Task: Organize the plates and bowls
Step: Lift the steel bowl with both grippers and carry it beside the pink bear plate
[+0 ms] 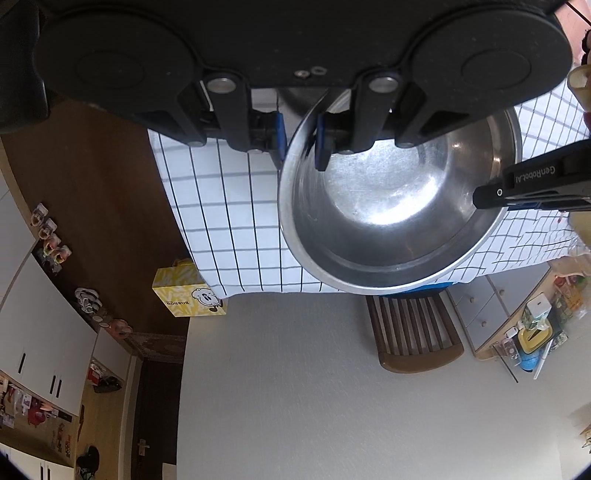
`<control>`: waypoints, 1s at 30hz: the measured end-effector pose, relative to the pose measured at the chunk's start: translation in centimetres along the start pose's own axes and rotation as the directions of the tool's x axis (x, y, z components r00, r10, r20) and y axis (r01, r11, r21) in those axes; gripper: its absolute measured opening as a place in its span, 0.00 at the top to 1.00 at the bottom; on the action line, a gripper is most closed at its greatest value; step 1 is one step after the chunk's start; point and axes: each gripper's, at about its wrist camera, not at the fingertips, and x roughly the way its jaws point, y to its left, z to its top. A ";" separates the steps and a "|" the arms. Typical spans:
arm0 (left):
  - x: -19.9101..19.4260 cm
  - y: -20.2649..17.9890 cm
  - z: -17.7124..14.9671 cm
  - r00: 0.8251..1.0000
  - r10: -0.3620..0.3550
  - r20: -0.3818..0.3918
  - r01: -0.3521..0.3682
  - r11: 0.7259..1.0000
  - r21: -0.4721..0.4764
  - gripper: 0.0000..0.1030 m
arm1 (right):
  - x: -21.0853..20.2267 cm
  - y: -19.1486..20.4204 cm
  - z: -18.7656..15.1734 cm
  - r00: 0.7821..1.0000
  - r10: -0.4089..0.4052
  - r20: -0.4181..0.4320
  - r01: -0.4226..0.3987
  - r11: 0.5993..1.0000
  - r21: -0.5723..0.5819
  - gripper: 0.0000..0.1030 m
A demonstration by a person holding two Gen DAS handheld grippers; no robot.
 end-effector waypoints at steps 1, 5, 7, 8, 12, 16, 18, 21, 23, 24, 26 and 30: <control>-0.5 0.1 -0.6 1.000 -0.003 -0.001 0.003 1.000 0.004 0.84 | -0.5 0.2 -0.5 1.000 -0.004 0.000 0.004 1.000 -0.001 0.84; -2.2 0.7 -3.0 1.000 -0.015 -0.010 0.015 1.000 0.016 0.84 | -2.0 1.1 -2.7 1.000 -0.011 -0.009 0.011 1.000 0.001 0.84; -3.1 0.9 -4.2 1.000 -0.021 -0.016 0.022 1.000 0.020 0.84 | -2.7 1.5 -3.7 1.000 -0.014 -0.013 0.014 1.000 0.003 0.84; -3.5 1.0 -4.9 1.000 -0.025 -0.020 0.025 0.999 0.025 0.84 | -3.0 1.7 -4.3 1.000 -0.014 -0.016 0.014 1.000 0.004 0.84; -4.8 1.3 -7.3 0.999 -0.037 -0.036 0.038 0.998 0.044 0.84 | -3.9 2.1 -6.2 0.999 -0.015 -0.033 0.015 1.000 0.012 0.84; -5.9 1.3 -9.7 0.998 -0.047 -0.052 0.050 0.997 0.058 0.84 | -4.8 2.7 -8.6 0.999 -0.019 -0.051 0.020 1.000 0.020 0.84; -6.2 1.3 -10.8 0.997 -0.050 -0.056 0.054 0.997 0.062 0.84 | -5.1 3.0 -9.7 0.998 -0.024 -0.058 0.026 0.999 0.025 0.84; -6.3 1.5 -12.4 0.996 -0.056 -0.072 0.061 0.996 0.061 0.84 | -5.3 3.3 -11.4 0.997 -0.030 -0.070 0.032 0.999 0.032 0.84; -6.4 1.6 -13.4 0.995 -0.061 -0.084 0.066 0.996 0.061 0.84 | -5.4 3.5 -12.4 0.996 -0.032 -0.079 0.035 0.999 0.036 0.84; -6.4 1.7 -14.0 0.994 -0.064 -0.088 0.069 0.996 0.061 0.84 | -5.5 3.7 -12.9 0.996 -0.034 -0.085 0.037 0.999 0.036 0.84; -6.4 1.7 -15.0 0.993 -0.067 -0.097 0.074 0.995 0.063 0.84 | -5.6 3.7 -13.9 0.995 -0.036 -0.093 0.039 0.998 0.040 0.84; -6.1 1.8 -16.8 0.991 -0.070 -0.116 0.078 0.995 0.069 0.84 | -5.5 3.8 -15.9 0.993 -0.034 -0.111 0.039 0.998 0.047 0.84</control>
